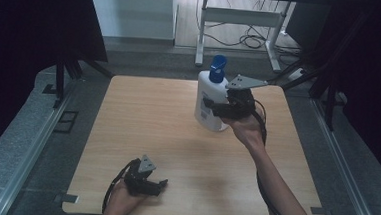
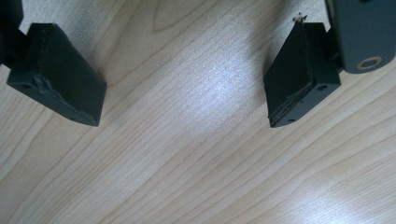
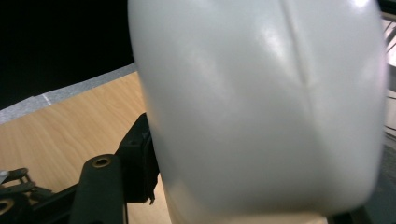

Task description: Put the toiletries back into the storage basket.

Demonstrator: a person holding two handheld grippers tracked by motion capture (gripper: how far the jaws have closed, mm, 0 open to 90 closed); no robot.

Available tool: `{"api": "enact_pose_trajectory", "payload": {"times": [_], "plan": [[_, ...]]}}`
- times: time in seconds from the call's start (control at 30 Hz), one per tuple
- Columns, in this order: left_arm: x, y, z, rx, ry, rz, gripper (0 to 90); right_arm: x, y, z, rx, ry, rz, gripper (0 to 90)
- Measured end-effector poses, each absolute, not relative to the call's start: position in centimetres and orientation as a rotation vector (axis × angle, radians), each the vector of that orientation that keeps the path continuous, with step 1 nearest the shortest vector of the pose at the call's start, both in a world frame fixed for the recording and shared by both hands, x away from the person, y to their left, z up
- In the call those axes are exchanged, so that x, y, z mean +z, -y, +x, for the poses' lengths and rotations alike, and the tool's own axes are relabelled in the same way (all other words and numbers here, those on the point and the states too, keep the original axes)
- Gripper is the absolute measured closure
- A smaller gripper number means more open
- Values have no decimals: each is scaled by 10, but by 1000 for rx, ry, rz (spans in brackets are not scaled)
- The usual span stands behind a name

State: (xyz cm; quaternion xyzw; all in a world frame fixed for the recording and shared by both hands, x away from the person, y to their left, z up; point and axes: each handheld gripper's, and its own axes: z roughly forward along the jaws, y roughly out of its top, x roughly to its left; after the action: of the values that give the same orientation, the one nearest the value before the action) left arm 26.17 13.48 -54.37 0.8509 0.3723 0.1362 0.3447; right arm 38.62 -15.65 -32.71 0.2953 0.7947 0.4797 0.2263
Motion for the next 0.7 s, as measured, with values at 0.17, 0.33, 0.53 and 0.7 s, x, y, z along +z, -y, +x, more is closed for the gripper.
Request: {"api": "enact_pose_trajectory", "payload": {"times": [0.17, 0.33, 0.53, 0.7], "plan": [[-544, -135, 262, 354, -967, 2209, 123, -321, 163, 393, 1317, -2167, 824, 376], [-544, -135, 262, 354, -967, 2209, 123, -317, 168, 402, 1302, -2141, 844, 376], [-544, -135, 262, 354, -967, 2210, 123, -317, 174, 412, 1292, -2119, 860, 376], [-544, -135, 262, 353, -969, 2207, 123, -319, 177, 421, 1290, -2103, 871, 375]]}}
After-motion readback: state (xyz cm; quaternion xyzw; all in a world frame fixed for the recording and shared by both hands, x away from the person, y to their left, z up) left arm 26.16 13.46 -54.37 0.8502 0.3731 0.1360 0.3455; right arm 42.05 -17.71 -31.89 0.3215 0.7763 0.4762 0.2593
